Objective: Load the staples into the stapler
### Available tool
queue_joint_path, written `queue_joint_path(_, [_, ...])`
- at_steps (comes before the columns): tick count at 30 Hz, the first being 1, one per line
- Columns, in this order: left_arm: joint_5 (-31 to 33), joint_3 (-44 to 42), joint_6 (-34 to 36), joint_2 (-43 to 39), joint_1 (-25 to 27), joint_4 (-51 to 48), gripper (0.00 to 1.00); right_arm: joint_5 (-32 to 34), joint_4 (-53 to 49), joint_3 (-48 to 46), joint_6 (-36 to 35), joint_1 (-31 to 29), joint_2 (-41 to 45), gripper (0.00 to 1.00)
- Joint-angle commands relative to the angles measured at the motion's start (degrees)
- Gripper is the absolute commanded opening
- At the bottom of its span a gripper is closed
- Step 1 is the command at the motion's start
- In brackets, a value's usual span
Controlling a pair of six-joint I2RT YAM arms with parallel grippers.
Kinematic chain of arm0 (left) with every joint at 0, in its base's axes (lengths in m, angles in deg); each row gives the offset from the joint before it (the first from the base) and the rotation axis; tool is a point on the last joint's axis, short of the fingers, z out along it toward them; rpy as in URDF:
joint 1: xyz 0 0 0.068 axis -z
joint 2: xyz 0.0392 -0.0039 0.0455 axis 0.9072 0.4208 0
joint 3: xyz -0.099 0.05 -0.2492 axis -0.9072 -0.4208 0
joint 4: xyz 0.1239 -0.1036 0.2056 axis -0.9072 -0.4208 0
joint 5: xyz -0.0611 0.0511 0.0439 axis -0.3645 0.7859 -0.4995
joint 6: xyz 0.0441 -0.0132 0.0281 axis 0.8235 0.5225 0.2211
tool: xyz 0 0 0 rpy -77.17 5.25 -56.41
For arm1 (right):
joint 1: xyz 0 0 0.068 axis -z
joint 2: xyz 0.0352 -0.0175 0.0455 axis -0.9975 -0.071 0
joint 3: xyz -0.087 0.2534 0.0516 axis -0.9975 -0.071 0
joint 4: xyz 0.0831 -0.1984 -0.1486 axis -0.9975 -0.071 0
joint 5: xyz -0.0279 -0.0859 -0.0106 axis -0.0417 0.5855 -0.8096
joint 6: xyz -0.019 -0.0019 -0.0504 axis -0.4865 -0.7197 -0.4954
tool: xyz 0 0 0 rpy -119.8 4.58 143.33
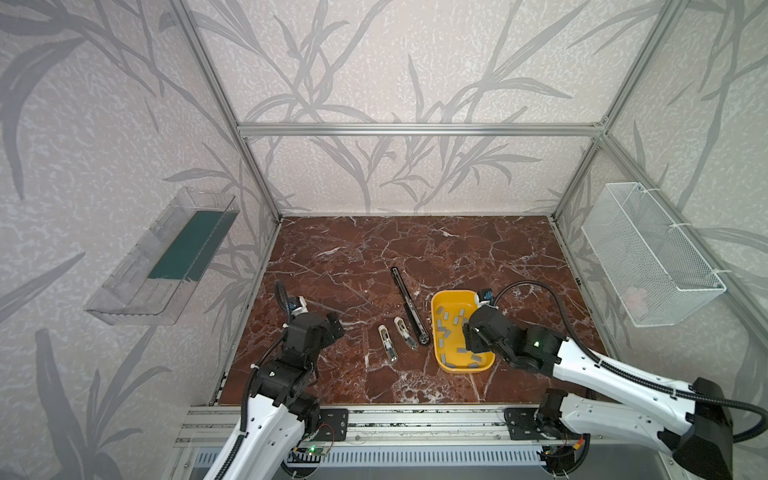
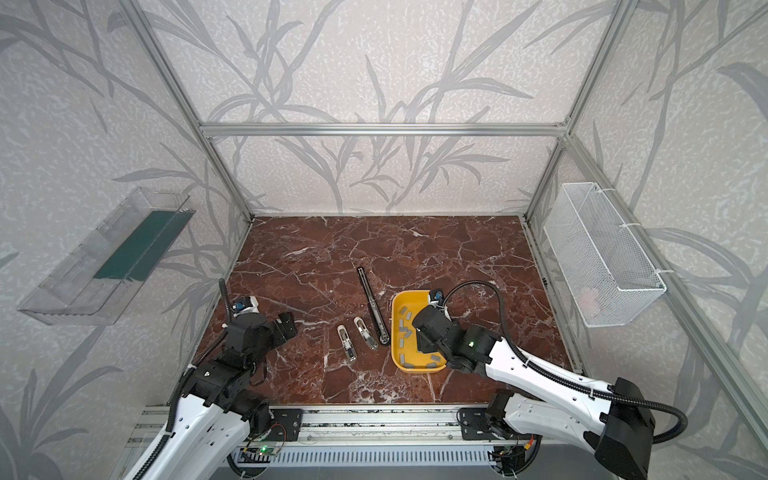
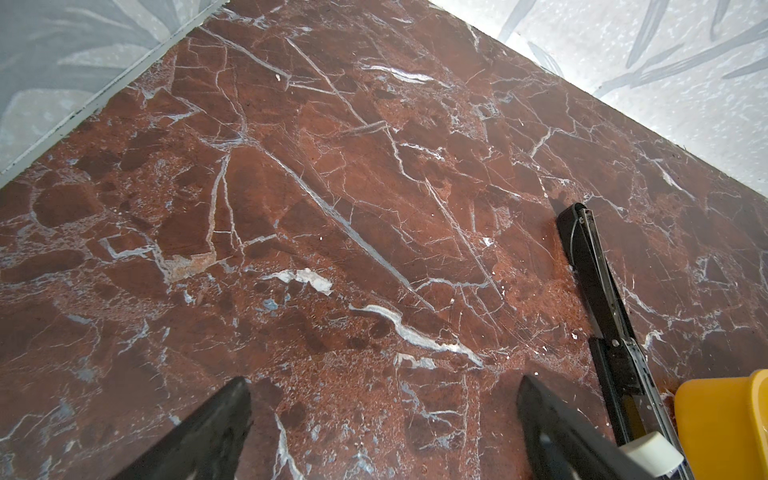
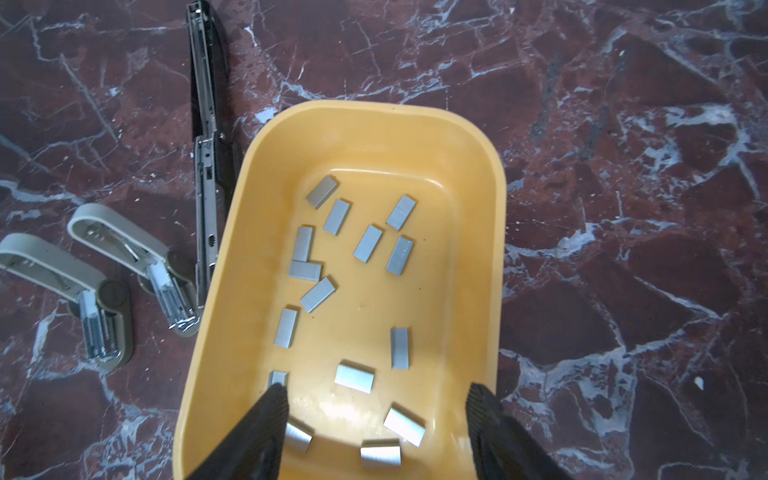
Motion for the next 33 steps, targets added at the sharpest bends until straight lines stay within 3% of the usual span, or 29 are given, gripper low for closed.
queue_joint_path(1, [0.07,-0.41,0.37,-0.13,-0.14,-0.07,0.99,1.03,-0.48,1.43,-1.26,1.73,-1.44,0.69])
queue_joint_path(22, [-3.87,-1.86,2.75,-1.44,-0.14,3.49,0.99,-1.03,6.08,2.2,-3.07,3.74,-11.27,0.68])
queue_joint_path(29, [-3.18,-1.83,2.66,-1.44,-0.14,3.66,0.99,-2.06,7.37,6.96,-3.07,5.78,-19.61,0.57])
queue_joint_path(33, [-3.89,-1.93,3.0,-1.45,-0.14,3.89,0.99,0.68,7.25,10.12,-1.65,6.62,-25.0,0.54])
